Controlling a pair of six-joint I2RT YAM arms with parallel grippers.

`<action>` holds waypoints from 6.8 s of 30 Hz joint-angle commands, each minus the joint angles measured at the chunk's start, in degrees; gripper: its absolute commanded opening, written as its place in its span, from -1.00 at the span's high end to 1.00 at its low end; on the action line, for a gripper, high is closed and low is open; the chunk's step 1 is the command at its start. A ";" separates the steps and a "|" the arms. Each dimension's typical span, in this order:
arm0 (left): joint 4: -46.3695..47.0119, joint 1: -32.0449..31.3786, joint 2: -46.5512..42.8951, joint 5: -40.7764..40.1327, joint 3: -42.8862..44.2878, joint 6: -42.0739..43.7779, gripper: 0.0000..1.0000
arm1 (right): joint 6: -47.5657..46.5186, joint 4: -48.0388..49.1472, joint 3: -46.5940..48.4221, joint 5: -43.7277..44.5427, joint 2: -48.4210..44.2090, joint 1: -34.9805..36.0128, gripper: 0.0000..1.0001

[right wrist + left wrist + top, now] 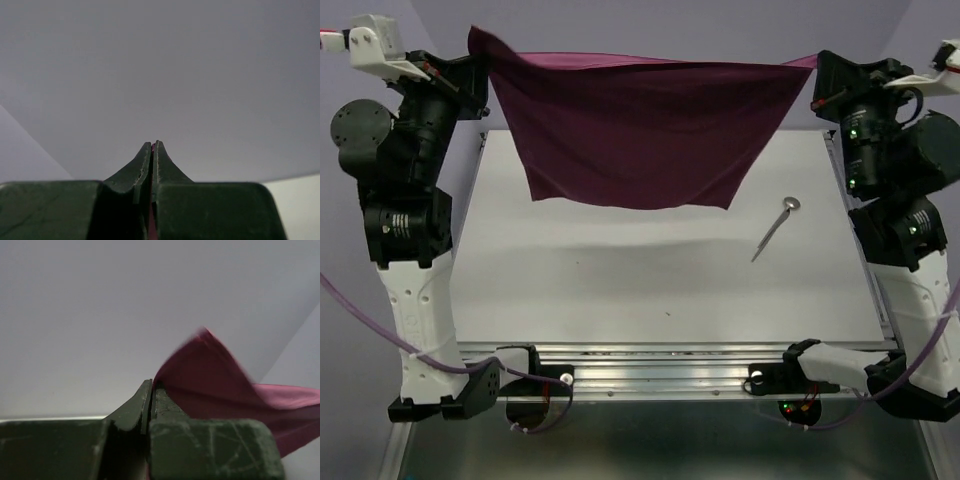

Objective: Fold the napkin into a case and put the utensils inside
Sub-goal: Flatten out the crumpled napkin at the center of the board.

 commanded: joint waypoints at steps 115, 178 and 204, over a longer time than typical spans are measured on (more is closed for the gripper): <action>-21.17 -8.88 16.51 -24.60 -54.62 -19.32 1.00 | 17.78 -22.90 -46.12 -21.00 18.55 -6.18 -0.39; -20.64 -8.00 9.75 -17.22 -27.34 -8.69 1.00 | 19.21 -16.04 -27.54 -5.36 12.83 -3.36 0.99; -13.08 -6.42 -3.87 -12.56 5.06 -0.51 1.00 | 4.69 -15.16 3.44 -2.10 -4.74 -3.36 0.99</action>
